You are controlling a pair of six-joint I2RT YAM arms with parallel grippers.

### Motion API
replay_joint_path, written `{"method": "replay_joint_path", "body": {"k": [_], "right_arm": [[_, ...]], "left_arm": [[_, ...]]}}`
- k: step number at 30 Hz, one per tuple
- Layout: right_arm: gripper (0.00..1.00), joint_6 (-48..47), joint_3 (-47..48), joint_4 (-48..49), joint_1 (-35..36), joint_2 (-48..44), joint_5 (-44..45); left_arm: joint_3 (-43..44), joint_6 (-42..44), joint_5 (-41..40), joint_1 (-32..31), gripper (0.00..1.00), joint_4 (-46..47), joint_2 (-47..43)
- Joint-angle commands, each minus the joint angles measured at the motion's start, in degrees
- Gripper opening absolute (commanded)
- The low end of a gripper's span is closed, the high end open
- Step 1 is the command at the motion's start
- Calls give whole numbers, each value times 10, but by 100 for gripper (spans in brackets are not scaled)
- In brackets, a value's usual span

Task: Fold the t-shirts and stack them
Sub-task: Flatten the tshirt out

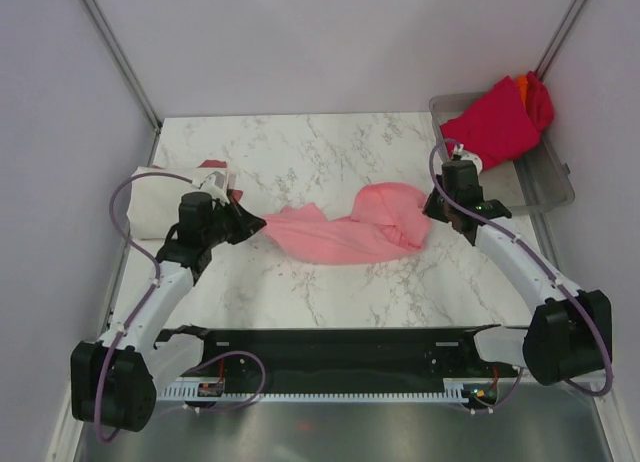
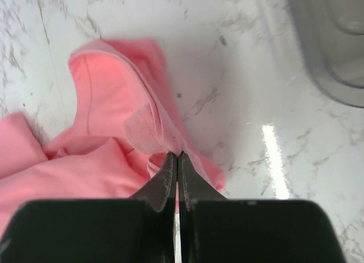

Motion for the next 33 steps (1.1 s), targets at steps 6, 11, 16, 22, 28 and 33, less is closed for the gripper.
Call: {"method": "replay_joint_path", "body": {"k": [6, 11, 16, 22, 28, 33], "right_arm": [[0, -3, 24, -33, -60, -87, -18], [0, -11, 97, -87, -72, -110, -20], [0, -25, 174, -161, -77, -185, 12], [0, -30, 212, -230, -77, -315, 37], [0, -12, 213, -236, -77, -428, 106], [0, -8, 192, -231, -78, -444, 101]], "left_arm": [[94, 11, -33, 19, 2, -107, -66], [199, 42, -42, 19, 2, -190, -73], [350, 85, -111, 22, 2, -304, -101], [471, 114, -176, 22, 2, -427, -163], [520, 120, -227, 22, 2, -468, -197], [464, 96, -148, 22, 2, -459, -197]]}}
